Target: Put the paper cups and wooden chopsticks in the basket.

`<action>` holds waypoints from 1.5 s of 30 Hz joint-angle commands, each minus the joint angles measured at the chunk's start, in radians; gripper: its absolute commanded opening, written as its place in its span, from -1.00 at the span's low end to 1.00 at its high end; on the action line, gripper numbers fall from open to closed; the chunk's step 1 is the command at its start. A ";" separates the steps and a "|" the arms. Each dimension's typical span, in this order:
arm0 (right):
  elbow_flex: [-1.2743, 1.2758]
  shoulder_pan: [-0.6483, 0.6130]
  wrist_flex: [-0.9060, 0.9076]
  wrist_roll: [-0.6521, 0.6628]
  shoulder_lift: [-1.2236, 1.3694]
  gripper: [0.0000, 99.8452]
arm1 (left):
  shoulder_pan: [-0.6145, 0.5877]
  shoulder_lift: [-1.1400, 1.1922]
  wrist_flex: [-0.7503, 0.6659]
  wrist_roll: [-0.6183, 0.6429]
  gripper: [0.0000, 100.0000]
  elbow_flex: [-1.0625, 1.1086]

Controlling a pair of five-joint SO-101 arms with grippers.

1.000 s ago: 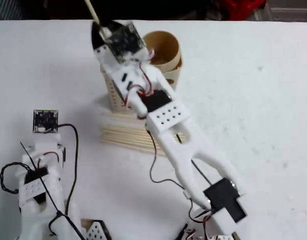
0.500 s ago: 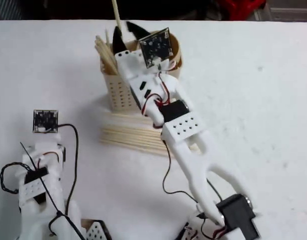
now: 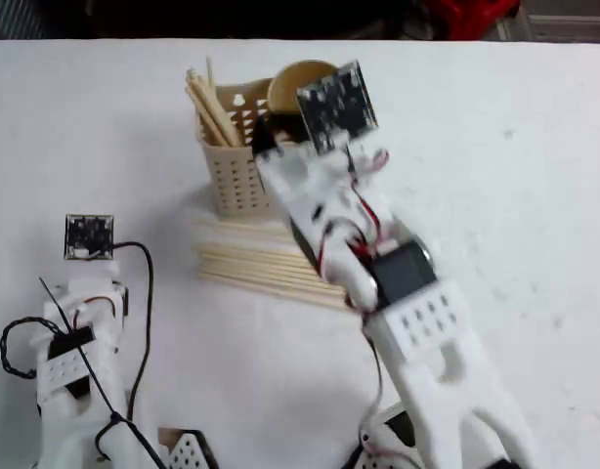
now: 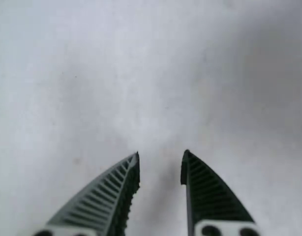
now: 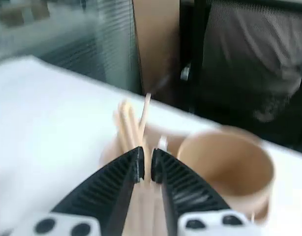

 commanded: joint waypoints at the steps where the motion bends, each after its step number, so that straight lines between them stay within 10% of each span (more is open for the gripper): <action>1: -0.005 -0.064 0.331 0.029 -0.168 -0.86 | 0.001 -0.024 -0.011 -0.006 -0.69 -0.006; 14: 0.393 -0.150 0.116 0.384 -0.008 -0.79 | -0.001 -0.024 -0.011 -0.003 -0.69 -0.006; 26: 0.471 -0.025 -0.346 0.388 0.381 -0.79 | -0.001 -0.024 -0.011 -0.003 -0.69 -0.006; 45: 0.473 0.090 -0.538 0.249 0.552 -0.91 | -0.001 -0.024 -0.011 -0.005 -0.69 -0.006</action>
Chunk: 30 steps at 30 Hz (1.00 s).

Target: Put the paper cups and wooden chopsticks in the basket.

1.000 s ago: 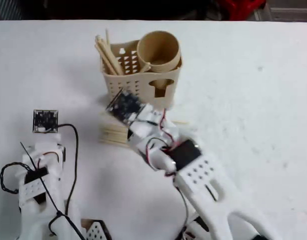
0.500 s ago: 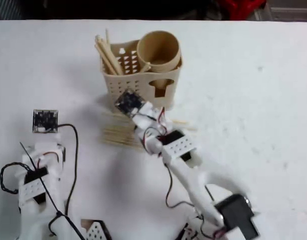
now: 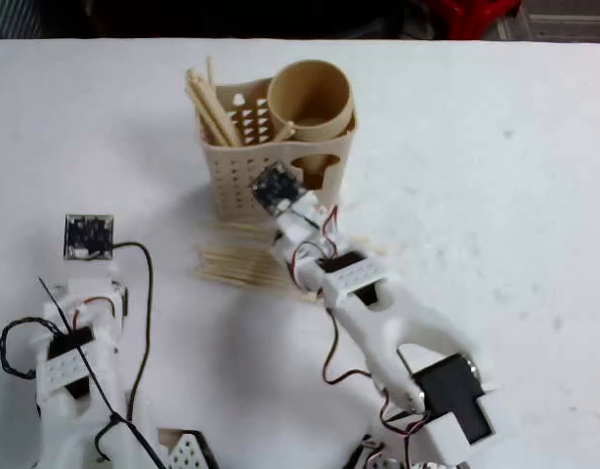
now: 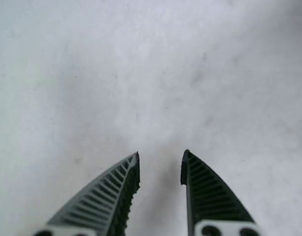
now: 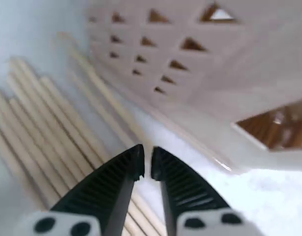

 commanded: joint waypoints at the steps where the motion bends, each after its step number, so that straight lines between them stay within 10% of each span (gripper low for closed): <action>1: -0.005 0.039 -0.036 -0.049 -0.004 -0.89 | -0.001 -0.024 -0.011 -0.003 -0.69 -0.006; 30: 0.032 0.035 -0.107 -0.041 0.056 -0.88 | -0.001 -0.024 -0.011 -0.002 -0.69 -0.006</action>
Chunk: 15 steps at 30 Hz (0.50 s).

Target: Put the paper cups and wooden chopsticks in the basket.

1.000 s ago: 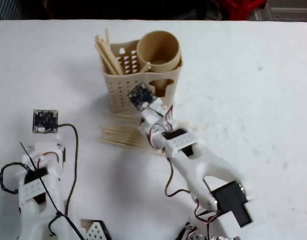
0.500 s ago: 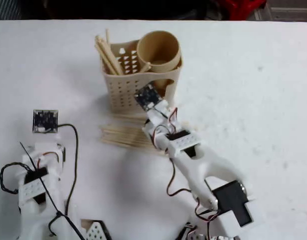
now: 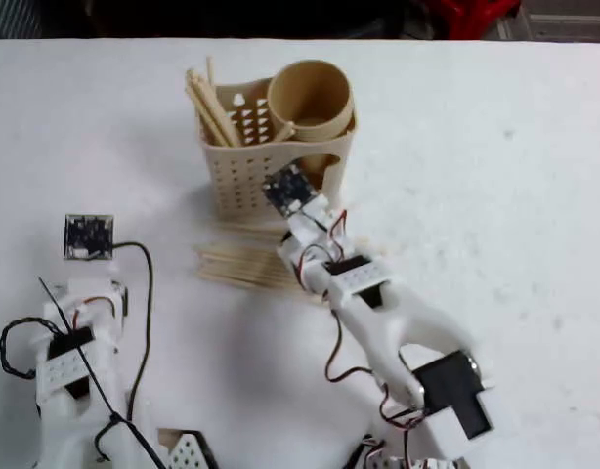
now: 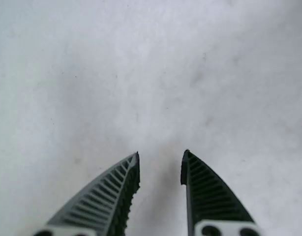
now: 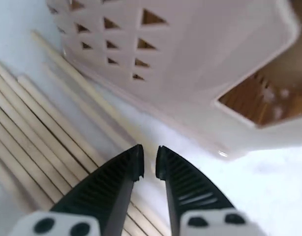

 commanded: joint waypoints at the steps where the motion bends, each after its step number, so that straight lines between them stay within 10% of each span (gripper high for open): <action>1: -0.009 0.004 -0.077 -0.003 0.053 -0.88 | -0.001 -0.024 -0.011 -0.002 -0.69 -0.006; 15: -0.037 0.004 0.053 -0.002 0.030 -0.88 | -0.001 -0.024 -0.011 -0.002 -0.69 -0.006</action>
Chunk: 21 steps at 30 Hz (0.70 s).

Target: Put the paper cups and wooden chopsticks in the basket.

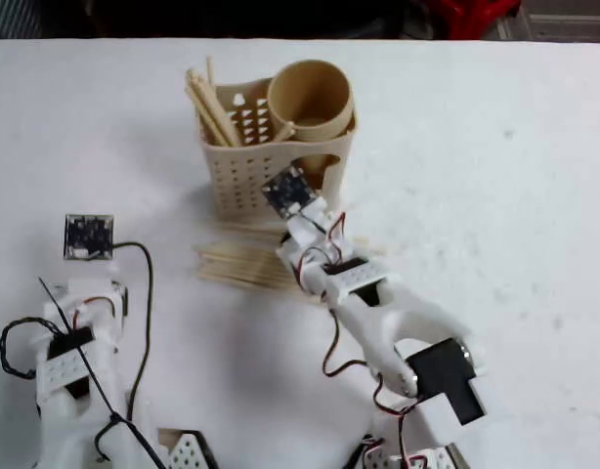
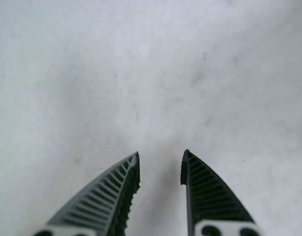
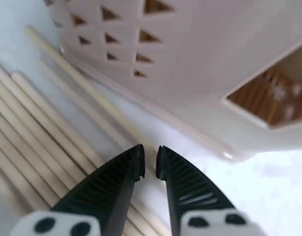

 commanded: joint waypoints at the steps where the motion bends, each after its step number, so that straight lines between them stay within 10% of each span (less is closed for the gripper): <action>1: -0.048 0.001 0.179 -0.002 -0.041 -0.88 | -0.001 -0.024 -0.011 -0.002 -0.69 -0.006; 21: -0.075 -0.073 0.601 -0.002 -0.410 -0.88 | -0.001 -0.024 -0.011 -0.003 -0.69 -0.006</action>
